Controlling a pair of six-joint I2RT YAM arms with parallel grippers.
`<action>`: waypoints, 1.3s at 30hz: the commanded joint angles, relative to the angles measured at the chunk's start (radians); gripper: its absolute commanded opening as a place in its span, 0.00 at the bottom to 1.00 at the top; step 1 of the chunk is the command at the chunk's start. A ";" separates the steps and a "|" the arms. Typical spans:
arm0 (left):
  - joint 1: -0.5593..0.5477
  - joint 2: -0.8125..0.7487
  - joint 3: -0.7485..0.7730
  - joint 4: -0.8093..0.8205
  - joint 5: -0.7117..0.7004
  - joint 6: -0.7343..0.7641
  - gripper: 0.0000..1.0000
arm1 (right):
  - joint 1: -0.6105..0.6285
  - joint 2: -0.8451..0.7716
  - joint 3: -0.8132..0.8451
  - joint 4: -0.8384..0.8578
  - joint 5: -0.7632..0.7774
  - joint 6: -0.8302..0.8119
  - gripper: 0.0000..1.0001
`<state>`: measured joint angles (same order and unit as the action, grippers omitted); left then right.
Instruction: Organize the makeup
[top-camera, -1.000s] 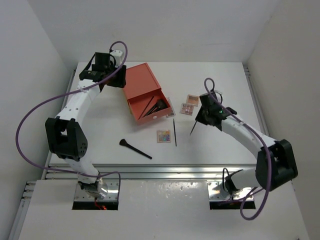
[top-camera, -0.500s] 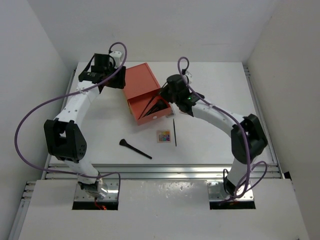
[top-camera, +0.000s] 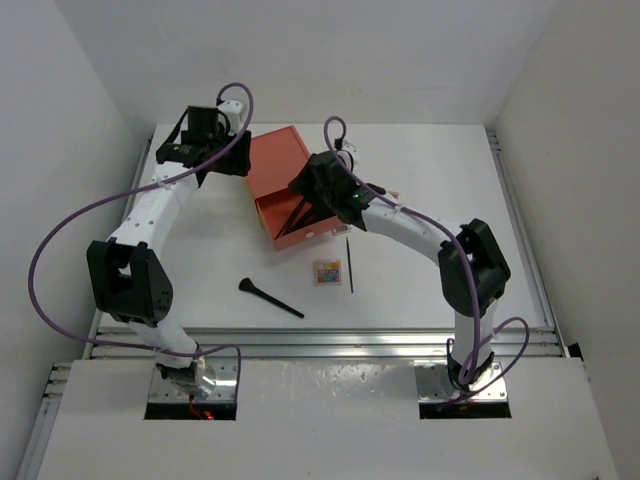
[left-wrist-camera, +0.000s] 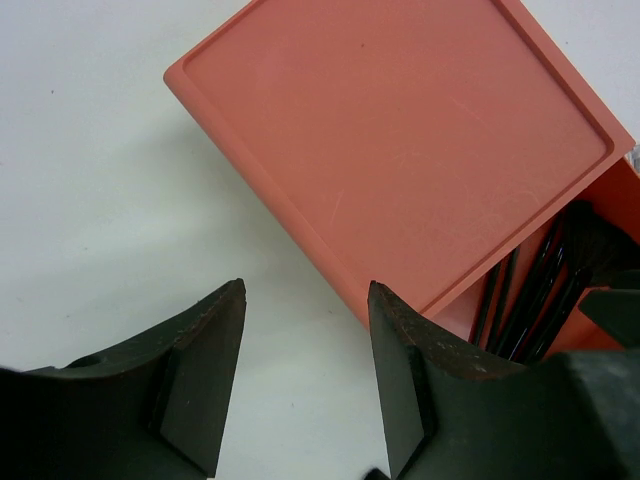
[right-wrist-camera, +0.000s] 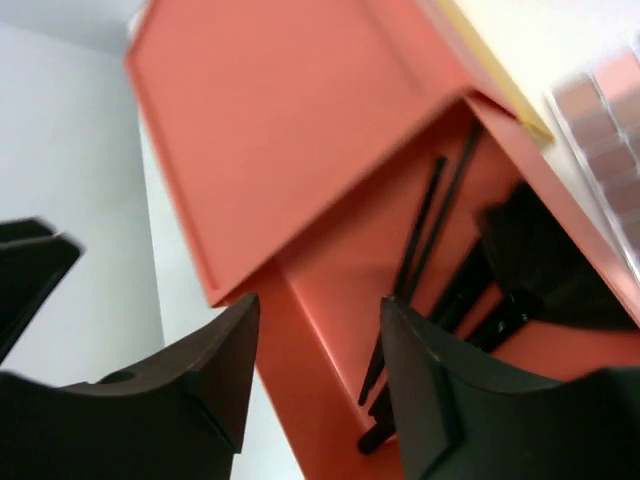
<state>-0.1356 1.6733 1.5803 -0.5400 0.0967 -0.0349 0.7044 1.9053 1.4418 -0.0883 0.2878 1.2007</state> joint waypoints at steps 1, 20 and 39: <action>0.011 -0.046 -0.002 0.035 -0.003 -0.002 0.58 | 0.015 -0.031 0.078 0.081 -0.022 -0.279 0.56; 0.031 -0.026 -0.011 0.035 0.008 -0.043 0.58 | -0.052 -0.457 -0.561 -0.111 -0.124 -0.730 0.39; 0.031 -0.066 -0.049 0.035 0.017 -0.043 0.58 | -0.080 -0.123 -0.526 0.013 -0.164 -0.727 0.36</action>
<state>-0.1123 1.6653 1.5280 -0.5301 0.1055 -0.0723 0.6193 1.7432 0.8646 -0.0975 0.0845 0.4808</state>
